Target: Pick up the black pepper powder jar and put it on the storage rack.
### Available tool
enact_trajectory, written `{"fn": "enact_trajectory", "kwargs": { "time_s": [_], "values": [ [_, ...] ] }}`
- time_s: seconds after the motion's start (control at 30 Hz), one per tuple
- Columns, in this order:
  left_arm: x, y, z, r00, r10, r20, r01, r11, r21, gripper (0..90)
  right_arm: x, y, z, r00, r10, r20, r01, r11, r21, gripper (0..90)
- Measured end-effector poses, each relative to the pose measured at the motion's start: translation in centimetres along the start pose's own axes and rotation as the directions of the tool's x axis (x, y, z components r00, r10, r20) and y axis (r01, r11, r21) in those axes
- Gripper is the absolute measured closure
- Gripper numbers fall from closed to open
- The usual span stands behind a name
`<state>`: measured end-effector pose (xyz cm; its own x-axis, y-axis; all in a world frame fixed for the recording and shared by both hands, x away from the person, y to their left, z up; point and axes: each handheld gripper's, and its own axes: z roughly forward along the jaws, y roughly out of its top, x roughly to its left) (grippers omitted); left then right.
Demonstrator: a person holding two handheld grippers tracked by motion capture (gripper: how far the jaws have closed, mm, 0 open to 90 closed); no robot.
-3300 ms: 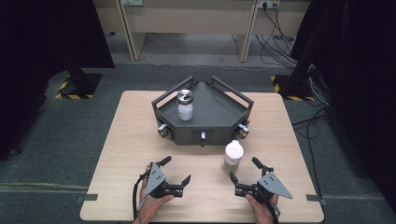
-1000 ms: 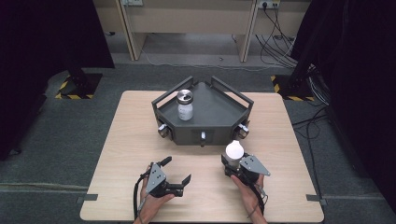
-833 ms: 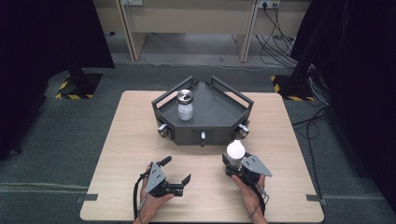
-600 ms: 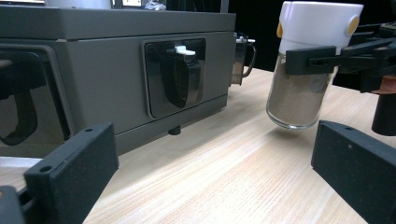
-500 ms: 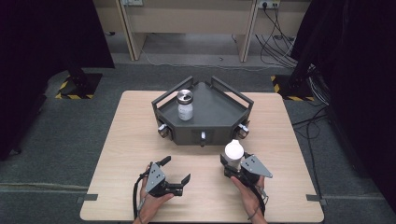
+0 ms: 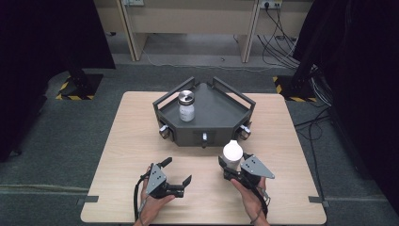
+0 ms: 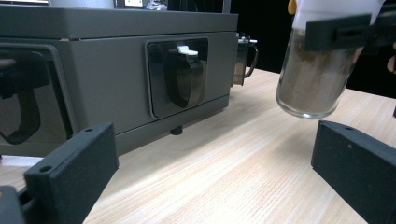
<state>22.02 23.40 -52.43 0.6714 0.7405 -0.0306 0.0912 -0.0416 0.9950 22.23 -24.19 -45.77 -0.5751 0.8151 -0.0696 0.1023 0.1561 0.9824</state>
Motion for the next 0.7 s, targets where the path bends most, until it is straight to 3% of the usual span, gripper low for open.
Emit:
{"fn": "enact_trajectory", "kwargs": {
  "time_s": [0.43,0.7],
  "values": [
    [0.0,-0.1,0.0,1.0,-0.002,-0.002,0.002,1.0,0.002,0.1,-0.1,2.0,0.5,0.9995,0.0,-0.032,0.0,1.0,-0.017,30.9],
    [0.0,-0.1,0.1,1.0,-0.002,-0.002,0.002,1.0,0.005,0.2,-0.2,4.2,1.9,0.9978,-0.011,-0.066,0.01,1.0,-0.028,30.9]
  ]
}}
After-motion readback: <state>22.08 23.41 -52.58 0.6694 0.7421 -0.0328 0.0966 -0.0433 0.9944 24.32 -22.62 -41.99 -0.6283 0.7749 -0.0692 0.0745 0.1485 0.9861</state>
